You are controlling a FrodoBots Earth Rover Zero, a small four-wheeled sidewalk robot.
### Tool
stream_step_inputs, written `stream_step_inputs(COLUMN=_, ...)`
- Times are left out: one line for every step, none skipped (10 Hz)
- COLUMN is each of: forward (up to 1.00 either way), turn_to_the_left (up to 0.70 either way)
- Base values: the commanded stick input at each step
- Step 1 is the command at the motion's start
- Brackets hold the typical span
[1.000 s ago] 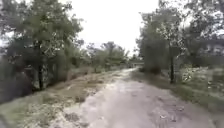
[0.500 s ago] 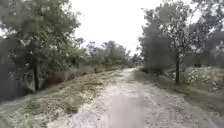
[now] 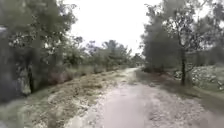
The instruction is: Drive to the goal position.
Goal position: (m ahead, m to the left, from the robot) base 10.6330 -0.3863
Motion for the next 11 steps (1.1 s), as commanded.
stream_step_inputs(forward=0.7, turn_to_the_left=0.0)
stream_step_inputs(forward=0.7, turn_to_the_left=0.0)
stream_step_inputs(forward=0.7, turn_to_the_left=0.0)
stream_step_inputs(forward=0.7, turn_to_the_left=0.0)
stream_step_inputs(forward=0.7, turn_to_the_left=0.0)
stream_step_inputs(forward=0.7, turn_to_the_left=0.0)
stream_step_inputs(forward=0.7, turn_to_the_left=0.0)
stream_step_inputs(forward=0.7, turn_to_the_left=0.0)
stream_step_inputs(forward=0.7, turn_to_the_left=0.0)
stream_step_inputs(forward=0.7, turn_to_the_left=0.0)
stream_step_inputs(forward=0.7, turn_to_the_left=0.0)
